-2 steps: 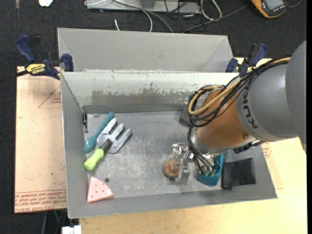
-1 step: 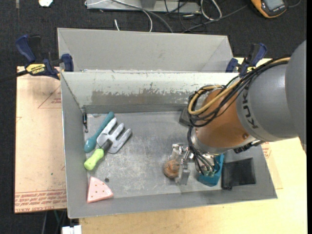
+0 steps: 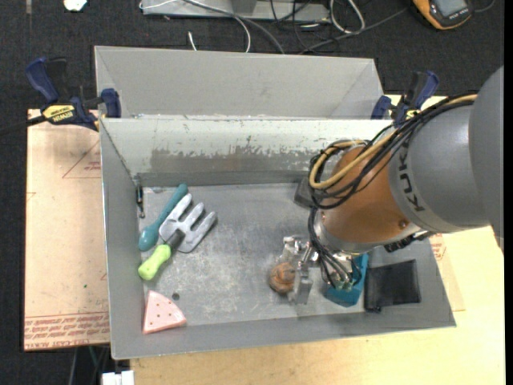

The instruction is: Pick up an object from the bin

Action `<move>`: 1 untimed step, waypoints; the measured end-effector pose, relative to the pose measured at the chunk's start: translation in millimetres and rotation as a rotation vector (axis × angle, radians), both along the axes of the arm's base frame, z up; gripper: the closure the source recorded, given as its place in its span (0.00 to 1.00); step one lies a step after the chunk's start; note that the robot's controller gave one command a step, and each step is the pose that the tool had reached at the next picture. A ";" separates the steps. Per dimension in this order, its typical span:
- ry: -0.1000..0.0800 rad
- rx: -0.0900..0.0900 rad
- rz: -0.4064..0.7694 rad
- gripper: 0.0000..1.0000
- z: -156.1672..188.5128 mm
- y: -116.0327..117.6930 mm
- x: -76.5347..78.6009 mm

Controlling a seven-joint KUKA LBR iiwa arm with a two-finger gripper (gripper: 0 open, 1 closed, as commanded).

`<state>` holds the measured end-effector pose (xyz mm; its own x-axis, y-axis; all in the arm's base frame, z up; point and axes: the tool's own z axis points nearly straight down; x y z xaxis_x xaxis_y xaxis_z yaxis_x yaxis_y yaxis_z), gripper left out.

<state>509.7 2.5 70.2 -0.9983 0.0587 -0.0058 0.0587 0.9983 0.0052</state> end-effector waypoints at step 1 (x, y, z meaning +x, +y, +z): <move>-0.002 0.001 0.012 1.00 114.8 0.9 3.3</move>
Offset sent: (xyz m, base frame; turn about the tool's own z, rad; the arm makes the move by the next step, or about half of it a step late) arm 0.0000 0.0000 0.0000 0.0000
